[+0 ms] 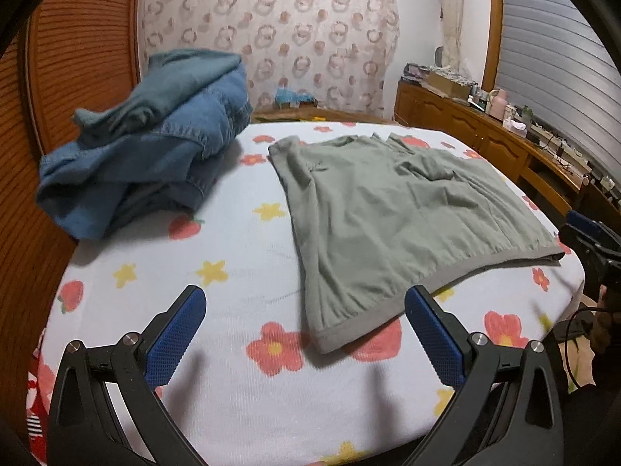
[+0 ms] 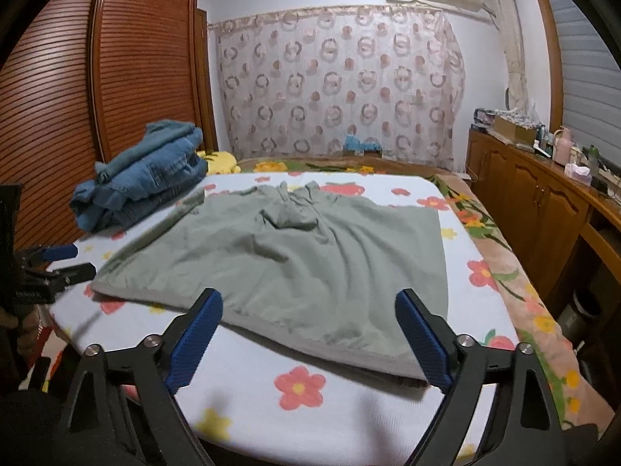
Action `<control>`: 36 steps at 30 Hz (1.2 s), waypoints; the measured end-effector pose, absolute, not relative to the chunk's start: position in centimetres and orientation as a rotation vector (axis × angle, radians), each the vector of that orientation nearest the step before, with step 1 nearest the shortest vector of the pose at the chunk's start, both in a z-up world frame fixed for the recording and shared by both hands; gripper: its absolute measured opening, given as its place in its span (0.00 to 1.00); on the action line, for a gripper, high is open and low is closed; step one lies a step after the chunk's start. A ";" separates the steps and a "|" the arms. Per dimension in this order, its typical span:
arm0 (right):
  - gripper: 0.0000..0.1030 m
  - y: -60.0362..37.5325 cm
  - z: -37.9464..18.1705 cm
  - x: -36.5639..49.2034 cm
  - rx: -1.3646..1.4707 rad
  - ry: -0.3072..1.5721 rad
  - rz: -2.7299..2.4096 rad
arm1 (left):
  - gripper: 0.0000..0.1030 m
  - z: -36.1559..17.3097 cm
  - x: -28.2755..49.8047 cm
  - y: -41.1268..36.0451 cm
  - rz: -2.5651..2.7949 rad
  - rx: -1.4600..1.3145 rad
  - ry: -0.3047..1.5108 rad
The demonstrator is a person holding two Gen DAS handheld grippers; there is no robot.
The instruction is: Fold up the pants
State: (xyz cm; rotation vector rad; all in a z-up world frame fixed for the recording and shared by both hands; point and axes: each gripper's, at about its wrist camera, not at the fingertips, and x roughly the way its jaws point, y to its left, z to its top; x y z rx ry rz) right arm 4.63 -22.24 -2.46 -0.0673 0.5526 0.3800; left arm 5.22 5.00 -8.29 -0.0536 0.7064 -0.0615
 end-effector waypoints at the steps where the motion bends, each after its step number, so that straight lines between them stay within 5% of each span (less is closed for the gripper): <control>1: 0.84 -22.3 -2.4 4.6 -0.070 0.560 0.381 | 0.99 -8.4 5.3 5.0 -0.062 -0.053 0.711; 6: 0.82 -22.5 -2.0 4.4 -0.073 0.587 0.379 | 0.92 -9.0 5.2 5.3 -0.075 -0.063 0.726; 19: 0.82 -23.2 -1.6 3.5 -0.048 0.603 0.357 | 0.36 -10.1 4.7 5.6 -0.122 -0.088 0.754; 28: 0.82 -23.6 -1.4 3.7 -0.045 0.601 0.353 | 0.15 -10.4 4.8 4.8 -0.164 -0.088 0.765; 36: 0.80 -23.9 -1.3 4.3 -0.038 0.608 0.355 | 0.06 -9.4 5.5 4.0 -0.179 -0.062 0.758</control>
